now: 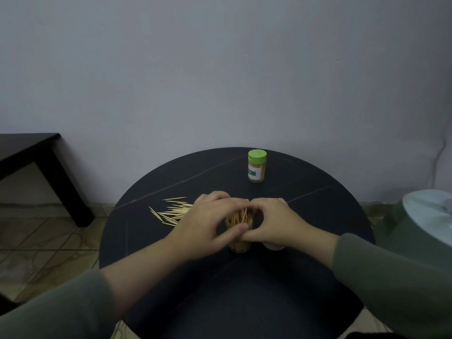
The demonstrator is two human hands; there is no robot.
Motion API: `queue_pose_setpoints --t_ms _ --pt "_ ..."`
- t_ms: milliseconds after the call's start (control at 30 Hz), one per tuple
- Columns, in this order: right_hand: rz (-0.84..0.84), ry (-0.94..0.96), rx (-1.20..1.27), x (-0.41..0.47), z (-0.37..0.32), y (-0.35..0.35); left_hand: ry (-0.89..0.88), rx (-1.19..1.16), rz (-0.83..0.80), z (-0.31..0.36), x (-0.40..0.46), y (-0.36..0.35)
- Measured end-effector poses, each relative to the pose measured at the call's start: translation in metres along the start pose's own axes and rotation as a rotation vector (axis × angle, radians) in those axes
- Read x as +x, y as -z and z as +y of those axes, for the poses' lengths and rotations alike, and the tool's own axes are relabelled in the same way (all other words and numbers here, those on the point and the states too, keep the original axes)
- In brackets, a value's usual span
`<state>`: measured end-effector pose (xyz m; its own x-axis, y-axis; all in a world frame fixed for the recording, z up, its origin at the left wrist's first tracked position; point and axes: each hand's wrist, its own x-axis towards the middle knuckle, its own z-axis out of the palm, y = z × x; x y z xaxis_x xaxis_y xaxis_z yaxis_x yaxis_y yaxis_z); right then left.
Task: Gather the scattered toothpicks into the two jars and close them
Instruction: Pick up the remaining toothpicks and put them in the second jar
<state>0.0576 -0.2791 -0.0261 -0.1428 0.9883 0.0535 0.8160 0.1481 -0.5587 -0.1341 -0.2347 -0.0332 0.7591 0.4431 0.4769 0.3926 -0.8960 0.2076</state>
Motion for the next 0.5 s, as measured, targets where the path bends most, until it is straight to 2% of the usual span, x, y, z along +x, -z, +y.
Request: queue_pose_setpoints --t_ms 100,267,500 --pt "0.014 -0.003 -0.005 0.000 -0.001 0.000 -0.075 0.093 0.100 -0.004 0.003 0.000" --pt "0.033 0.024 -0.011 0.001 -0.003 -0.003 -0.220 0.169 0.128 -0.012 0.007 0.003" --pt "0.029 0.025 0.017 0.003 -0.005 -0.005 -0.221 0.071 0.089 -0.015 0.006 0.008"
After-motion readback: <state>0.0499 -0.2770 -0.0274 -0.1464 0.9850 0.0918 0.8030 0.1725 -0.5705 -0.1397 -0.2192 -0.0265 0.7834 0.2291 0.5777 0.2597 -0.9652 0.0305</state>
